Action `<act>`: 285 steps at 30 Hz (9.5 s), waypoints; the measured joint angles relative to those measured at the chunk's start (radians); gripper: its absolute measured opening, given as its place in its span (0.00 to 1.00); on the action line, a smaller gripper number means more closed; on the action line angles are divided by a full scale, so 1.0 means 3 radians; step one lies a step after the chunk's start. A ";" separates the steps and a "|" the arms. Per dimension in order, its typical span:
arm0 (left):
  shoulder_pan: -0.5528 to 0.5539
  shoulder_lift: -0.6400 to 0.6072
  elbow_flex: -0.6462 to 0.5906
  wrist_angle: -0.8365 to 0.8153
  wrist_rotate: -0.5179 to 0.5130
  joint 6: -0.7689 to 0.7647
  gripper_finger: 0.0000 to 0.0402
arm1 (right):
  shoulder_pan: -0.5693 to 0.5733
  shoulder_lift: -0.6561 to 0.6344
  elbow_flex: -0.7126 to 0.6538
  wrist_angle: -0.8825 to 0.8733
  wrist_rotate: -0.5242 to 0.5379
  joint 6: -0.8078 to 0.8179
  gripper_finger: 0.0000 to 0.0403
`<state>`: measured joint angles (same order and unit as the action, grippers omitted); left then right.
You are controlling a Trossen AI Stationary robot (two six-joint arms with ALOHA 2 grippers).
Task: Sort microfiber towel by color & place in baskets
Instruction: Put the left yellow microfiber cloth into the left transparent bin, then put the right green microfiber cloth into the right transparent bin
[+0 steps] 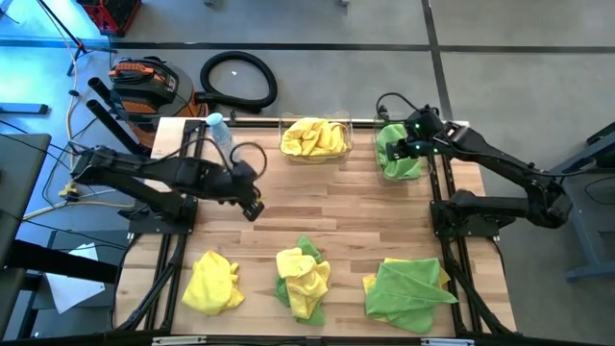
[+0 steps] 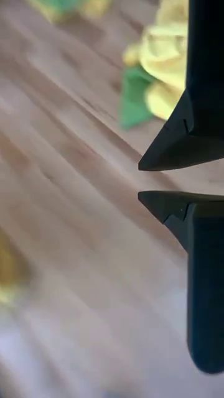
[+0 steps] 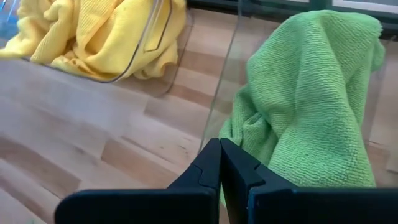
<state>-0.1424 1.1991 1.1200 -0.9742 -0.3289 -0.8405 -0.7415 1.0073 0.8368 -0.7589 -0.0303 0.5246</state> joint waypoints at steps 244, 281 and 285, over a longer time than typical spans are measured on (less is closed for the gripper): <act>0.0878 0.0846 0.0308 0.0717 0.0821 0.1696 0.30 | 0.0921 0.0004 -0.0001 0.0156 0.0623 -0.0118 0.00; 0.0399 -0.1986 -0.1683 0.1219 0.0643 0.1704 0.30 | 0.3710 0.2164 0.2150 -0.1422 0.0924 0.2698 0.00; 0.0399 -0.1991 -0.1683 0.1207 0.0647 0.1704 0.30 | 0.3955 0.2321 0.2169 -0.1524 0.0691 0.3484 0.00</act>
<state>-0.0227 0.6019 0.6151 -0.6122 -0.1349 -0.3294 0.4451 1.7034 1.4876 -1.2161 0.1771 1.5697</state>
